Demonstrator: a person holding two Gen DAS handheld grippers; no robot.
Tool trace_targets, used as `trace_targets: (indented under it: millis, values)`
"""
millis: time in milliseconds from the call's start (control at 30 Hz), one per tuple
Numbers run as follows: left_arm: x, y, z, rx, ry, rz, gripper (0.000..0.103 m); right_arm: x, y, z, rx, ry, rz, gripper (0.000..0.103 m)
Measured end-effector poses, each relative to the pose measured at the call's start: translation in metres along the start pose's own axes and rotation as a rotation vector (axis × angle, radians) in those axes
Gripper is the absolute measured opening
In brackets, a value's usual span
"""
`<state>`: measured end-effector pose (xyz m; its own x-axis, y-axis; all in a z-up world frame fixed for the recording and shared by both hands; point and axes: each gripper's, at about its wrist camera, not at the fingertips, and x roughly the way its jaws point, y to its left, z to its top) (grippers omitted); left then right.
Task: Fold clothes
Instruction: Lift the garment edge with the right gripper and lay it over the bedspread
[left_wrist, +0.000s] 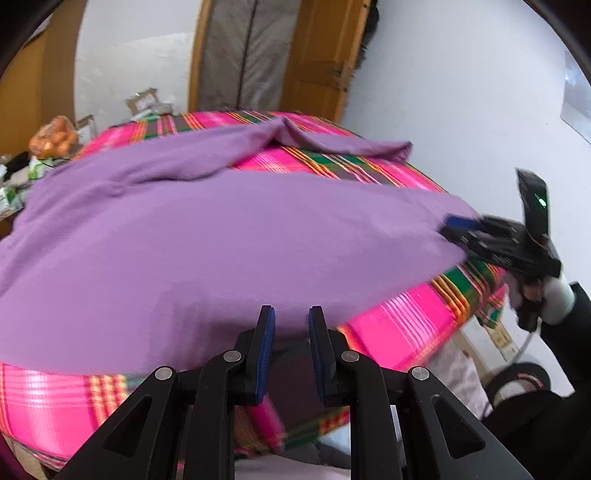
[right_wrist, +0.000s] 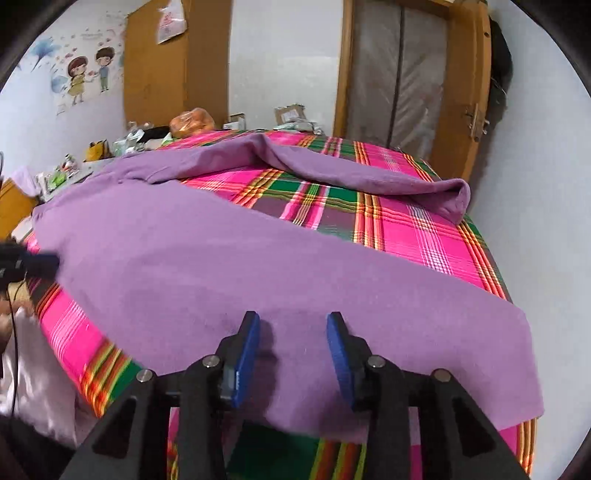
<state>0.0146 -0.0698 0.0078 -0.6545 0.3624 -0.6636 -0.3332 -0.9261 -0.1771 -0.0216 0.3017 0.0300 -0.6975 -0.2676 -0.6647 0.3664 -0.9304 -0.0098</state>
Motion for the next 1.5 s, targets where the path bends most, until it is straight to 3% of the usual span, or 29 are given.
trace_targets:
  millis: [100, 233, 267, 433, 667, 833, 967, 1067, 1100, 1133, 1167, 1233, 1300, 1333, 1500]
  values:
    - [0.000, 0.021, 0.010, -0.069, -0.021, 0.036, 0.019, 0.000, -0.011, 0.001, 0.064, 0.018, 0.052, 0.041]
    - [0.001, 0.050, 0.031, -0.155, -0.041, 0.086, 0.019, 0.011, -0.007, 0.023, 0.037, 0.110, 0.049, 0.037]
    - [0.001, 0.056, 0.037, -0.174, -0.050, 0.089, 0.019, 0.012, -0.009, 0.032, 0.047, 0.107, 0.064, 0.033]
    - [0.005, 0.069, 0.068, -0.198, -0.094, 0.107, 0.019, 0.014, -0.034, 0.090, 0.161, 0.007, 0.138, 0.036]
    - [0.039, 0.077, 0.085, -0.224, -0.076, 0.087, 0.019, 0.071, -0.137, 0.150, 0.519, 0.015, 0.105, 0.055]
    - [0.064, 0.078, 0.077, -0.229, -0.019, 0.064, 0.019, 0.123, -0.212, 0.147, 0.833, 0.064, 0.114, 0.058]
    - [0.068, 0.076, 0.076, -0.223, -0.015, 0.041, 0.019, 0.147, -0.239, 0.137, 0.963, 0.060, 0.107, 0.059]
    - [0.069, 0.076, 0.075, -0.228, -0.011, 0.034, 0.019, 0.163, -0.251, 0.142, 0.969, 0.045, 0.101, 0.054]
    - [0.069, 0.077, 0.075, -0.230, -0.010, 0.032, 0.019, 0.170, -0.254, 0.148, 0.944, 0.055, 0.092, 0.045]
    - [0.070, 0.077, 0.075, -0.232, -0.009, 0.031, 0.019, 0.175, -0.256, 0.154, 0.912, 0.072, 0.073, 0.017]
    - [0.070, 0.077, 0.075, -0.233, -0.009, 0.029, 0.019, 0.177, -0.256, 0.161, 0.881, 0.088, 0.056, 0.010]
    - [0.070, 0.077, 0.075, -0.237, -0.007, 0.025, 0.019, 0.157, -0.252, 0.186, 0.775, -0.020, 0.106, 0.009]
    - [0.071, 0.077, 0.075, -0.236, -0.004, 0.027, 0.019, 0.121, -0.244, 0.208, 0.627, -0.198, 0.112, 0.009]
    - [0.071, 0.077, 0.075, -0.235, -0.002, 0.026, 0.019, 0.112, -0.244, 0.212, 0.603, -0.236, 0.104, 0.009]
    - [0.072, 0.077, 0.075, -0.234, 0.002, 0.022, 0.019, 0.150, -0.281, 0.176, 0.732, -0.032, -0.012, 0.011]
